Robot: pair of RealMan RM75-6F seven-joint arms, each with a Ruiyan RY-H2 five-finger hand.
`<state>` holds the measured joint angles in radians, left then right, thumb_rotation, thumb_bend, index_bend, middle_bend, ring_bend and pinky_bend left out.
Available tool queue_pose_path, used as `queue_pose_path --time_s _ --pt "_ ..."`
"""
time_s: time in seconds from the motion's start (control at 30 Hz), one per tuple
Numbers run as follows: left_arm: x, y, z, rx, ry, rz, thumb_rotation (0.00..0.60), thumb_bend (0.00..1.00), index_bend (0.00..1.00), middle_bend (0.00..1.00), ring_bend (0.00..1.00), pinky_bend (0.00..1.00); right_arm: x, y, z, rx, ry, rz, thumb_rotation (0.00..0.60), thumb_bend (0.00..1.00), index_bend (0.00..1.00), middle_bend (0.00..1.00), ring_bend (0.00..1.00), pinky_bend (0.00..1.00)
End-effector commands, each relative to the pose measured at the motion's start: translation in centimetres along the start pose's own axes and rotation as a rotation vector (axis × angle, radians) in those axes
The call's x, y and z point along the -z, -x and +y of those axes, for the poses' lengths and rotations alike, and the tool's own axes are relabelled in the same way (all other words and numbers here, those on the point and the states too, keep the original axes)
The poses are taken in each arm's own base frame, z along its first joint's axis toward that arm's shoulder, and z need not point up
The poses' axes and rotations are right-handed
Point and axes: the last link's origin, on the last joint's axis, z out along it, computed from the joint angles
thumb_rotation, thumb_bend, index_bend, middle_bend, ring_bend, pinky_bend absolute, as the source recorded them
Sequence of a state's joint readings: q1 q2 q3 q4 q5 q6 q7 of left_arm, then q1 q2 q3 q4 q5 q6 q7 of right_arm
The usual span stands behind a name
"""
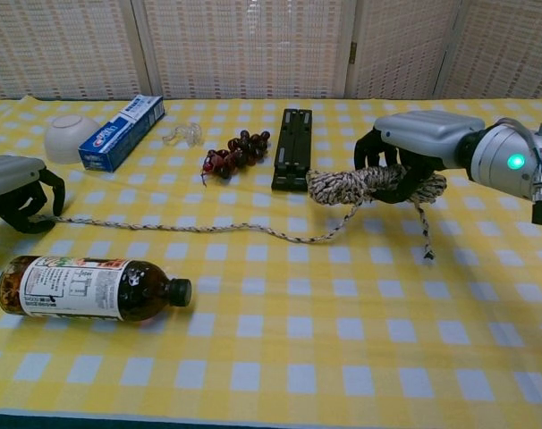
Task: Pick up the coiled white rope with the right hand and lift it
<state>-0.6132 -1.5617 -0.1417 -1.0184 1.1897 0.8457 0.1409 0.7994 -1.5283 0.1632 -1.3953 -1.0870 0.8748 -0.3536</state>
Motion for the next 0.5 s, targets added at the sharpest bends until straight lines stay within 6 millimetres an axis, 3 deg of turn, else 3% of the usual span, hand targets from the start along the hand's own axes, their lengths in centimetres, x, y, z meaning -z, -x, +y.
queue_pose_path --time_s 0.03,0.5 --pt "0.02 0.00 -0.02 0.001 0.000 0.001 0.600 0.40 0.55 0.85 0.81 0.82 -0.01 0.00 0.08 0.000 0.002 0.000 0.600 0.58 0.64 0.55 0.57 0.50" --pt "-0.19 0.07 -0.06 -0.001 -0.005 -0.009 0.600 0.46 0.59 0.85 0.81 0.82 -0.11 0.18 0.21 -0.004 0.005 -0.005 0.600 0.58 0.64 0.55 0.57 0.50"
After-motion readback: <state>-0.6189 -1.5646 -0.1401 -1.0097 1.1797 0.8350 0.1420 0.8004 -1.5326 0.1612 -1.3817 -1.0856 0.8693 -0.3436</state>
